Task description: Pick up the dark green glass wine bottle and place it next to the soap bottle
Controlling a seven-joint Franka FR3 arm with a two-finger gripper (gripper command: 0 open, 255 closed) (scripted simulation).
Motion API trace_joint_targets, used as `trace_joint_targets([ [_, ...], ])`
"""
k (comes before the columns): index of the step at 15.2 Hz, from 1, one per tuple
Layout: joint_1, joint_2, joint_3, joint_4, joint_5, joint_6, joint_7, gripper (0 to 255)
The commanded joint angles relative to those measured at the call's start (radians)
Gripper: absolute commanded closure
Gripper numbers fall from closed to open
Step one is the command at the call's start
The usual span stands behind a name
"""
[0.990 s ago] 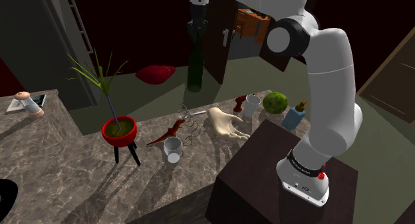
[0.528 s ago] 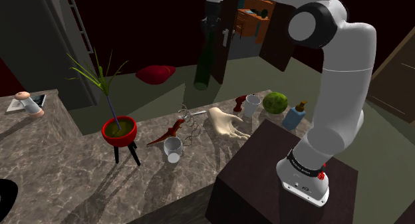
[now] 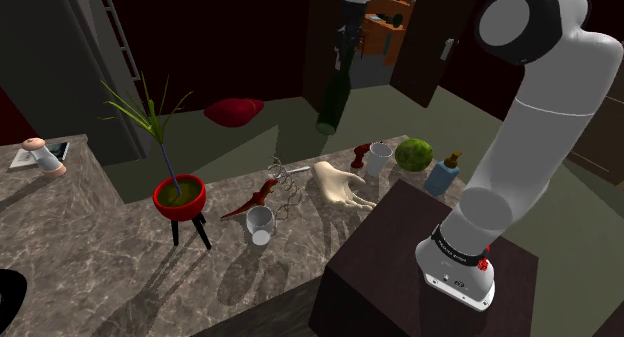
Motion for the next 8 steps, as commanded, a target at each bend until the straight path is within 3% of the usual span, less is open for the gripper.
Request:
trace_joint_targets([
  [1,-0.022,-0.041,-0.016,-0.042,-0.003,0.000,-0.039,255],
  [8,-0.094,-0.161,-0.080,-0.166,-0.022,0.001,-0.175,255],
])
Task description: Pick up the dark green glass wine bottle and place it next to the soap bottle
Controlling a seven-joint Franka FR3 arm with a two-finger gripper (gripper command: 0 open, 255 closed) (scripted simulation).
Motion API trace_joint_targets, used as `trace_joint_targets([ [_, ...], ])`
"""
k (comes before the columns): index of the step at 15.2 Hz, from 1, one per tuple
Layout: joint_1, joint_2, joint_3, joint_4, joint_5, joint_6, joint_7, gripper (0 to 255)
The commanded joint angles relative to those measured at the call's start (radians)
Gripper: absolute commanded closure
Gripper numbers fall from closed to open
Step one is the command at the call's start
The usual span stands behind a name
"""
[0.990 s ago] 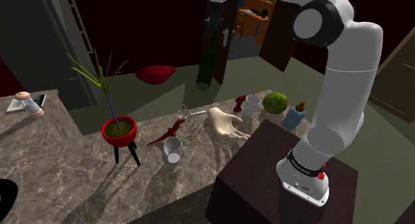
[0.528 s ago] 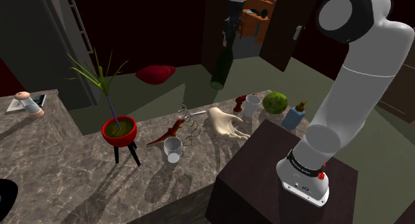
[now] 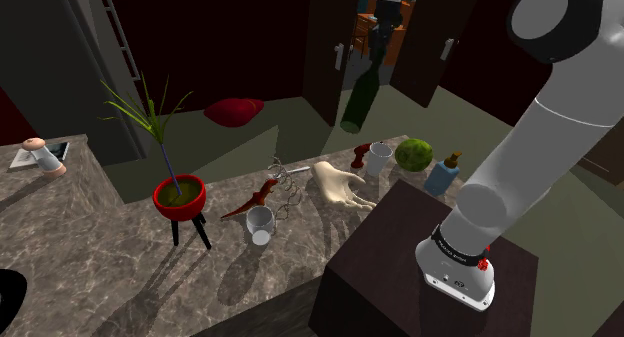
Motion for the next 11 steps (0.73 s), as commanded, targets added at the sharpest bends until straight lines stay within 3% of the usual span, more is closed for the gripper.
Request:
trace_joint_targets([
  [1,-0.023,-0.027,-0.021,-0.024,-0.006,-0.003,-0.045,255],
  [11,-0.128,-0.108,-0.136,-0.075,-0.041,-0.033,-0.261,255],
])
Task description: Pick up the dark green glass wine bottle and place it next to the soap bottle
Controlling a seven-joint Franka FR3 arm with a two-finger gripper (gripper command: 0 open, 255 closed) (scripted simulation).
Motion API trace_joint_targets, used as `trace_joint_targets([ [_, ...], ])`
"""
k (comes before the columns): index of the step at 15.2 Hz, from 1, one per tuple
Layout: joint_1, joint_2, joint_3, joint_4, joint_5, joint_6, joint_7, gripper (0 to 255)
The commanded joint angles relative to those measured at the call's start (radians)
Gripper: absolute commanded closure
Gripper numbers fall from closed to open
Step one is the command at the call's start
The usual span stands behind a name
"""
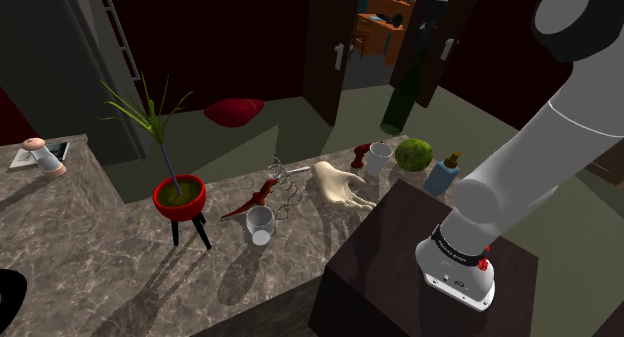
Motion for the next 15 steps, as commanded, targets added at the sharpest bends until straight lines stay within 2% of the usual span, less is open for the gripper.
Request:
trace_joint_targets([
  [1,-0.023,-0.010,-0.026,0.003,-0.007,-0.012,-0.050,255],
  [8,-0.100,0.003,-0.118,0.047,-0.018,-0.042,-0.220,255],
  [15,-0.187,0.076,-0.217,0.155,0.001,-0.081,-0.408,255],
])
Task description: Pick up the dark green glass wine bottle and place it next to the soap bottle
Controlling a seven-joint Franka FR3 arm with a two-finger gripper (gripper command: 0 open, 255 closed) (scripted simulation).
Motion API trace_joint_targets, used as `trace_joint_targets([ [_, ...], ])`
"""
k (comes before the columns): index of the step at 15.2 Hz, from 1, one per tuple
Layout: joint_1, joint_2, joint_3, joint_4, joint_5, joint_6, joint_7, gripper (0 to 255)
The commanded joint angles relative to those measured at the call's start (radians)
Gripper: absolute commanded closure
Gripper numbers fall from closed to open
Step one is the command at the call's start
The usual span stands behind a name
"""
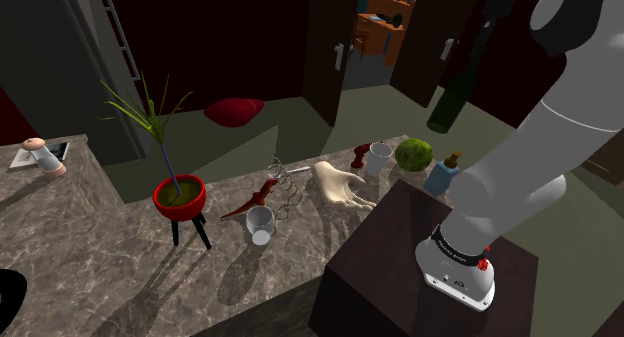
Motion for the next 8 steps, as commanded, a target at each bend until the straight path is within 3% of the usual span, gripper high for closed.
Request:
trace_joint_targets([
  [1,-0.030,0.039,-0.032,0.050,0.015,-0.015,-0.064,255],
  [8,-0.026,0.013,-0.027,-0.073,0.003,0.086,-0.054,255],
])
